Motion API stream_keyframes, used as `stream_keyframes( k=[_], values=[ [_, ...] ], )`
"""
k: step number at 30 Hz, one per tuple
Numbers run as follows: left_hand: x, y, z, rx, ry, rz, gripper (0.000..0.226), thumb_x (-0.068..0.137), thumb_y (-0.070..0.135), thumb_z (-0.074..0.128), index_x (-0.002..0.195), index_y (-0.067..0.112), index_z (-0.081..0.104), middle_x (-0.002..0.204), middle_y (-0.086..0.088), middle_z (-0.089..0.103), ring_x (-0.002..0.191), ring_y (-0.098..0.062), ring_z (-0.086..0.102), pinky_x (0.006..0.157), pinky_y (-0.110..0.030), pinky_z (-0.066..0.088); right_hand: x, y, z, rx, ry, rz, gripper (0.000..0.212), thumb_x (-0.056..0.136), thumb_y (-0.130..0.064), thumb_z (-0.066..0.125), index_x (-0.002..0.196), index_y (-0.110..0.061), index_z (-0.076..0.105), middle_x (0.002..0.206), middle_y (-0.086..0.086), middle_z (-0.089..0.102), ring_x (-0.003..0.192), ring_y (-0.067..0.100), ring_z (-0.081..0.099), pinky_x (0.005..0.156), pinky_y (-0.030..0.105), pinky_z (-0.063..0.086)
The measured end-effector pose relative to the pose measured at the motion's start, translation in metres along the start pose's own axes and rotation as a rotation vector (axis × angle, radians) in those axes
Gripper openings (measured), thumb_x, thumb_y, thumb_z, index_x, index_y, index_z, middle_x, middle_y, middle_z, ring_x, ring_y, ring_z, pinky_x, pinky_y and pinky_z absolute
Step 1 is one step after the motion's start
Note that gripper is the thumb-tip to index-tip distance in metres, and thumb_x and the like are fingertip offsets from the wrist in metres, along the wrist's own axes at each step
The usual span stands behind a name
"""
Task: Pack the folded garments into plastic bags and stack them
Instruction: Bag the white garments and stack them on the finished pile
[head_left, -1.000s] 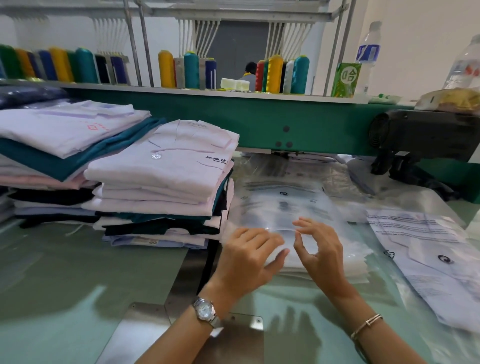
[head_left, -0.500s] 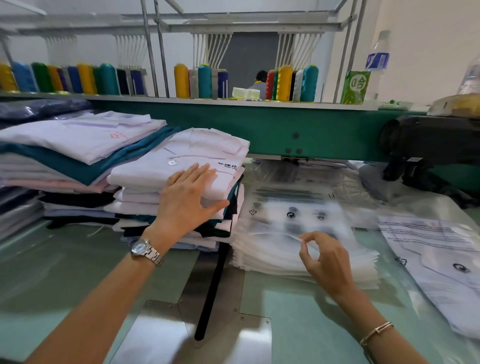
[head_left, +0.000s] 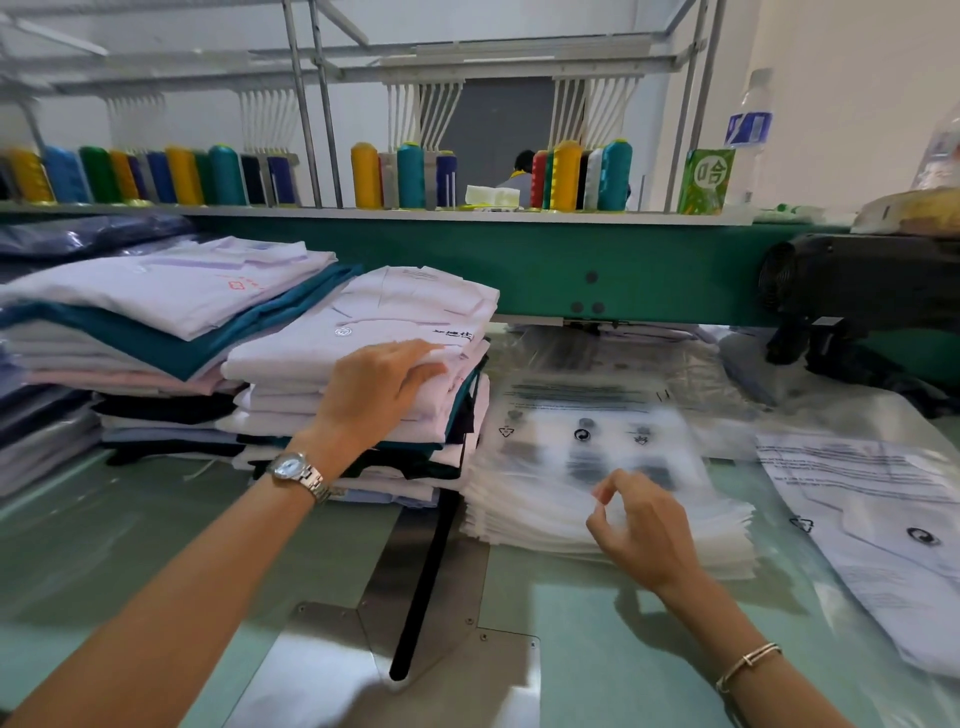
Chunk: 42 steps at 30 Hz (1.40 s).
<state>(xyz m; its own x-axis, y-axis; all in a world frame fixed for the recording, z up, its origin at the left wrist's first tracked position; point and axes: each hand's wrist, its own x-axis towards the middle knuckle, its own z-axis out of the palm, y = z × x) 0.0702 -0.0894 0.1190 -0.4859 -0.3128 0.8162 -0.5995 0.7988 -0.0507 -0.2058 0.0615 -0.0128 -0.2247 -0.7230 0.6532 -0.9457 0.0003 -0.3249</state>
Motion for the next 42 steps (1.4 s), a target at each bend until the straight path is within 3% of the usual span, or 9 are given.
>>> stream_keyframes(
  k=[3,7,13,21,24,31,36,39,42],
  values=[
    [0.015,0.004,-0.002,-0.055,0.087,-0.211,0.042,0.099,0.041,0.046,0.097,0.005,0.067,0.048,0.012,0.041,0.039,-0.010,0.041,0.043,-0.021,0.032,0.000,-0.002,-0.004,0.044,0.006,-0.035,0.031,0.077,-0.041,0.047,0.083,-0.015,0.062,0.080,-0.002,0.063,0.074,0.020,0.060,0.066,0.034,0.047],
    [0.029,0.010,-0.002,-0.137,0.215,-0.383,0.038,0.101,0.040,0.050,0.090,0.006,0.065,0.049,0.005,0.044,0.043,-0.015,0.041,0.048,-0.025,0.030,0.005,-0.013,-0.011,0.182,0.111,-0.050,0.033,0.082,-0.038,0.044,0.086,-0.014,0.065,0.094,-0.002,0.069,0.092,0.018,0.063,0.081,0.031,0.044],
    [0.025,0.021,-0.005,-0.145,0.309,-0.345,0.036,0.100,0.037,0.051,0.090,0.006,0.067,0.050,0.001,0.045,0.044,-0.020,0.041,0.051,-0.026,0.027,0.036,-0.060,-0.020,0.600,0.044,0.060,0.032,0.090,-0.039,0.040,0.095,-0.020,0.066,0.093,-0.011,0.071,0.091,0.002,0.063,0.077,0.018,0.046],
    [0.027,0.068,-0.031,-0.037,0.472,-0.133,0.033,0.098,0.040,0.052,0.095,0.014,0.072,0.052,0.013,0.040,0.041,-0.009,0.036,0.045,-0.011,0.017,0.109,-0.127,-0.028,1.288,-0.306,0.363,0.050,0.096,-0.051,0.034,0.129,-0.016,0.047,0.104,0.009,0.073,0.090,0.027,0.072,0.073,0.037,0.055],
    [0.009,0.099,-0.030,-0.022,0.413,-0.044,0.022,0.098,0.036,0.057,0.097,0.021,0.074,0.058,0.008,0.060,0.047,-0.014,0.053,0.047,-0.021,0.033,0.130,-0.133,-0.032,1.539,-0.452,0.597,0.061,0.093,-0.063,0.035,0.110,-0.010,0.062,0.089,0.011,0.072,0.076,0.027,0.071,0.063,0.033,0.056],
    [-0.033,0.136,-0.029,-0.077,0.124,0.031,0.039,0.089,0.053,0.053,0.092,0.021,0.075,0.082,0.005,0.073,0.071,-0.019,0.069,0.062,-0.030,0.053,0.114,-0.107,-0.036,1.437,-0.634,0.840,0.010,0.090,-0.005,0.049,0.091,-0.001,0.058,0.067,0.013,0.066,0.057,0.025,0.065,0.053,0.030,0.054],
    [-0.032,0.090,-0.052,0.155,-0.229,-0.354,0.088,0.086,0.079,0.005,0.134,0.024,0.053,0.142,0.001,0.052,0.130,-0.022,0.048,0.108,-0.042,0.036,0.101,-0.100,-0.036,1.414,-0.591,0.839,0.015,0.091,-0.003,0.047,0.086,-0.003,0.062,0.066,0.010,0.068,0.055,0.023,0.067,0.050,0.025,0.054],
    [-0.042,0.028,-0.065,0.259,-0.233,-0.669,0.072,0.091,0.066,0.039,0.136,0.011,0.049,0.138,-0.014,0.052,0.121,-0.034,0.052,0.097,-0.048,0.045,0.095,-0.094,-0.041,1.366,-0.544,0.820,0.021,0.090,-0.003,0.049,0.074,-0.005,0.061,0.061,0.008,0.066,0.052,0.023,0.066,0.048,0.024,0.051],
    [-0.053,-0.009,-0.069,-0.387,-0.415,-1.050,0.059,0.087,0.053,0.063,0.125,0.009,0.057,0.120,-0.012,0.065,0.097,-0.027,0.064,0.080,-0.039,0.052,0.088,-0.086,-0.045,1.320,-0.545,0.766,0.018,0.089,-0.002,0.052,0.073,-0.004,0.061,0.064,0.007,0.066,0.055,0.022,0.067,0.050,0.025,0.053]
  ],
)
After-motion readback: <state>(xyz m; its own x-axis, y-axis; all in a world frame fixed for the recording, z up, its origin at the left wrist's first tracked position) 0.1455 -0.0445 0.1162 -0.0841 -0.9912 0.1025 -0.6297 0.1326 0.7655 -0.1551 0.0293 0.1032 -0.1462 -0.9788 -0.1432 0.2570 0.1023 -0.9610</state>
